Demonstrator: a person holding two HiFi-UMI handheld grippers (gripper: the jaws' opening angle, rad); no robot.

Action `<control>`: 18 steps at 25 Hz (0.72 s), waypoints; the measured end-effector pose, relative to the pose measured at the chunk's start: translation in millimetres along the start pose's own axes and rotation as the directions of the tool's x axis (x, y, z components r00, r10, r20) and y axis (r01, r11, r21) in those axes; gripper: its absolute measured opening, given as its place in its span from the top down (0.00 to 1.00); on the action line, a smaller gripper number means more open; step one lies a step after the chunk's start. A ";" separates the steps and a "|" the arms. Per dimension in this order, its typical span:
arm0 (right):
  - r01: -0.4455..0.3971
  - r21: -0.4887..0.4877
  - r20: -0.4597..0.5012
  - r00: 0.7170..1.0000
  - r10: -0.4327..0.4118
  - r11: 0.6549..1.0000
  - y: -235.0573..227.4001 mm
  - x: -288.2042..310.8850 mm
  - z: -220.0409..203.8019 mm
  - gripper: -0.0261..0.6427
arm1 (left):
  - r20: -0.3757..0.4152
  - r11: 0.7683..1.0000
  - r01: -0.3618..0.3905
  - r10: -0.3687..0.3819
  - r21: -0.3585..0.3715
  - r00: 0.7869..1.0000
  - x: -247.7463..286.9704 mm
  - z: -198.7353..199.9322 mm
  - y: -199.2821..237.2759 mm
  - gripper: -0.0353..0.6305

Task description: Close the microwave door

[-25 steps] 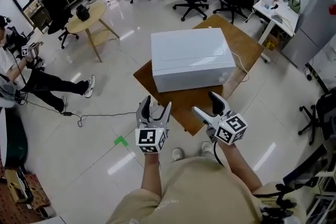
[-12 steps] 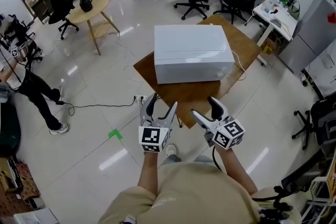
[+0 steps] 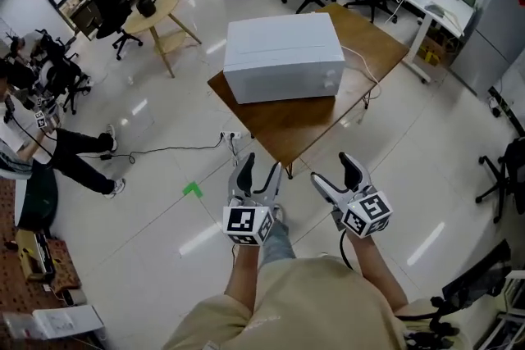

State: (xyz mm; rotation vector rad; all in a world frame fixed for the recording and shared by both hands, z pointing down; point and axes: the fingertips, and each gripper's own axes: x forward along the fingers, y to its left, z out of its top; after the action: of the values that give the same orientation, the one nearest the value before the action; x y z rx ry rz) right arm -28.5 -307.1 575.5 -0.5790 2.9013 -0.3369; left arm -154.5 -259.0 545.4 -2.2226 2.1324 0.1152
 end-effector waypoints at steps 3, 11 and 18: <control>0.006 0.091 0.031 0.999 -0.009 0.996 -45.6 -49.9 -10.8 0.37 | -0.015 1.000 -0.003 0.003 0.023 1.000 12.2 -27.2 -66.1 0.55; -0.120 0.032 0.072 0.990 0.118 0.992 40.3 -113.1 58.3 0.37 | -0.022 0.998 -0.059 0.060 0.031 0.998 -58.0 14.7 -117.1 0.55; -0.022 -0.025 0.062 0.998 0.024 0.999 41.7 -136.3 38.0 0.37 | 0.015 0.997 -0.009 0.008 0.074 1.000 -79.1 38.4 -136.9 0.56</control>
State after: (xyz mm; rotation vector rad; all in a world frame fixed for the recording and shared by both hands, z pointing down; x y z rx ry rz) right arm 88.5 -222.9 544.3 -0.5493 2.8531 -0.2760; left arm -21.5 -171.0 513.5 -2.1659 2.1032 0.0519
